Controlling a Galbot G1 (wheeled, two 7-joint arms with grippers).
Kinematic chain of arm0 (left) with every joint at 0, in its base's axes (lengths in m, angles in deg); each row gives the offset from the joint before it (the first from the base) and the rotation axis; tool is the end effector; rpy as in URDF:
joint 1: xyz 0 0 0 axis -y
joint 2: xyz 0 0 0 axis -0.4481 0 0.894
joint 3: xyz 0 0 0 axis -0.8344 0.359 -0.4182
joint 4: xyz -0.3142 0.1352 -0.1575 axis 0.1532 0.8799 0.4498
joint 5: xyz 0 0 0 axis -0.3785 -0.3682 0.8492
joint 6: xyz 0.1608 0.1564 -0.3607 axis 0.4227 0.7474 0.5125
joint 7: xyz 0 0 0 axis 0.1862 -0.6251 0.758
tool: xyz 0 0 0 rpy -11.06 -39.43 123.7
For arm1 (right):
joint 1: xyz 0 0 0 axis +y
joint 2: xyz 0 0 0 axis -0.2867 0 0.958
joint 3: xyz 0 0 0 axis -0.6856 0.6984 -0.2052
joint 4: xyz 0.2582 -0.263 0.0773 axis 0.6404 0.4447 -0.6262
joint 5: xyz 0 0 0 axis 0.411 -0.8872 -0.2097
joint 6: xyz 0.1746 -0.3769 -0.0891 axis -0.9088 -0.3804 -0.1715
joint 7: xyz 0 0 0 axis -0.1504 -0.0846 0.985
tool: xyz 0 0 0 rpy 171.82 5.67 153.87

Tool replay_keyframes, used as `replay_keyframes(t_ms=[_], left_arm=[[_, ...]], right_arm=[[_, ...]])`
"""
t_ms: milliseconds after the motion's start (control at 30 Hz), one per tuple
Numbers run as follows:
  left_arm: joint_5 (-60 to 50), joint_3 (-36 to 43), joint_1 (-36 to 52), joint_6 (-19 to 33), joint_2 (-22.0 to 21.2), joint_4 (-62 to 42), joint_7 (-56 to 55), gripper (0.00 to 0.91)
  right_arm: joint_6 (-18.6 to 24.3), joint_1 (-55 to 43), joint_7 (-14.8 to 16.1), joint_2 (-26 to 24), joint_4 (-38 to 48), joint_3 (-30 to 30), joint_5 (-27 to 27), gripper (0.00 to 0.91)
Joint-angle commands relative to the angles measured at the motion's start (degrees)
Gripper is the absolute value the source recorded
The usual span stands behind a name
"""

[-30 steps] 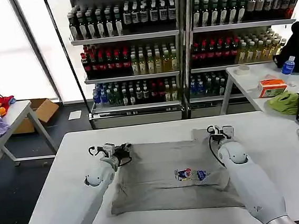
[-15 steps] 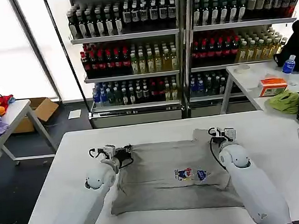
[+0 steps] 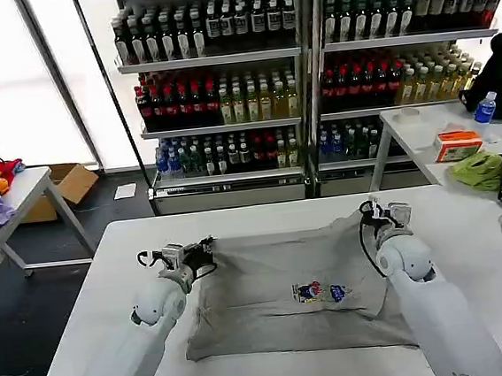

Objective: Fold and organize the clothes.

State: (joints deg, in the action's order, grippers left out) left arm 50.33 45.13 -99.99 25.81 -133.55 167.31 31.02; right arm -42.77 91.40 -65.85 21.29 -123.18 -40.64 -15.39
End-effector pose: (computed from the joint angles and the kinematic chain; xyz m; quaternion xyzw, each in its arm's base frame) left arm 0.4917 0.0046 -0.3100 -0.1261 -0.9668 -0.0312 0.2199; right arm 0.4975 -0.0663 -0.2398 -0.0829 -0.9805 -0.0195 0.1769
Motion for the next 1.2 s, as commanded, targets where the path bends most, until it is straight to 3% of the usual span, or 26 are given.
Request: replay_keyframes(t_ms=[33,500,733,1200], left_arm=[[-0.08,-0.91,-4.21,0.71,1.56,7.27,-0.34,0.000],[-3.38,-3.25,-17.46,-0.29,4.28,17.01,0.15,0.000],[-3.76,-3.82,-20.65,-0.64,5.41,19.50,0.08,0.000],[-5.52,-5.78,-24.79,-0.89,4.36,21.25,1.16,0.000]], right_arm=[[0.21,11.35,-1.29,-1.00,-12.12,-2.25,0.13,0.000],[0.43,26.73,-2.75,-0.55,-19.09,-8.22,-0.63,0.000],[1.40,34.88,-1.94,-0.28,-24.28,-11.14,-1.82,0.000],[3.78,39.42,-0.90,1.01,-22.97,-9.44,-6.33,0.000]])
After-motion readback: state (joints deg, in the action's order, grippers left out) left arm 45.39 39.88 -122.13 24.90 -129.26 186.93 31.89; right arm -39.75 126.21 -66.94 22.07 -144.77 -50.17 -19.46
